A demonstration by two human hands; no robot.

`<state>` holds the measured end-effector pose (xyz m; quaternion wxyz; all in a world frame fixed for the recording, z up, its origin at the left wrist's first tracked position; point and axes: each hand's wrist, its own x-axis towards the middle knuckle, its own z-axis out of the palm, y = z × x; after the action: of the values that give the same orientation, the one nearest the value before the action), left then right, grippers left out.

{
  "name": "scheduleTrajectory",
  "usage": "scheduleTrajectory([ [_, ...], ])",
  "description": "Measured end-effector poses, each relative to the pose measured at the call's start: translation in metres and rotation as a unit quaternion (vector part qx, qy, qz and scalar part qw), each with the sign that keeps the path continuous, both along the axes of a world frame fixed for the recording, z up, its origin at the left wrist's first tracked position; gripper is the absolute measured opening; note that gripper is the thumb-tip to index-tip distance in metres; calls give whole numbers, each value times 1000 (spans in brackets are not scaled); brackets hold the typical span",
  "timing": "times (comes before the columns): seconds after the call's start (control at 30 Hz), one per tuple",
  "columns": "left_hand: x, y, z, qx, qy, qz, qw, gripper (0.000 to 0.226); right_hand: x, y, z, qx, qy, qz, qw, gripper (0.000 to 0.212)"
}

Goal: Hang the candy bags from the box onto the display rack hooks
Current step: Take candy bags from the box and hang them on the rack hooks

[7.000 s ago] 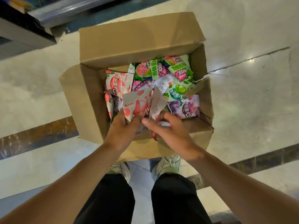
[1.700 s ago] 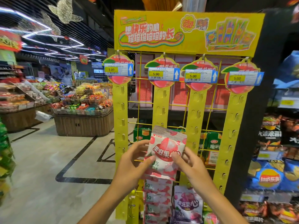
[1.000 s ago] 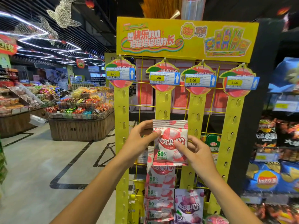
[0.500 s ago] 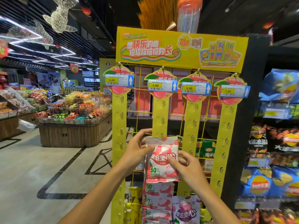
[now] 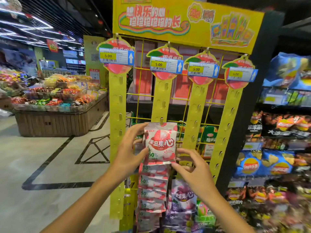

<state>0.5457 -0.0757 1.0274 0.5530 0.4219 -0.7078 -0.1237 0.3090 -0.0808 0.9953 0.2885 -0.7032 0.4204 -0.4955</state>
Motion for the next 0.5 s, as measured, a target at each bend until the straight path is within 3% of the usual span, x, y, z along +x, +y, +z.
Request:
scheduleTrajectory([
  [0.17,16,16,-14,-65,-154,59,984,56,-25,12,-11,-21,102,-47,993,33],
  [0.33,11,24,-32,-96,-333,32,937,54,-48,27,-25,-20,246,-28,969,40],
  [0.4,-6,33,-43,-90,-380,29,920,52,-63,36,-36,-19,319,-6,948,46],
  [0.5,-44,55,-65,-95,-414,4,905,48,-93,57,-61,23,352,24,936,53],
])
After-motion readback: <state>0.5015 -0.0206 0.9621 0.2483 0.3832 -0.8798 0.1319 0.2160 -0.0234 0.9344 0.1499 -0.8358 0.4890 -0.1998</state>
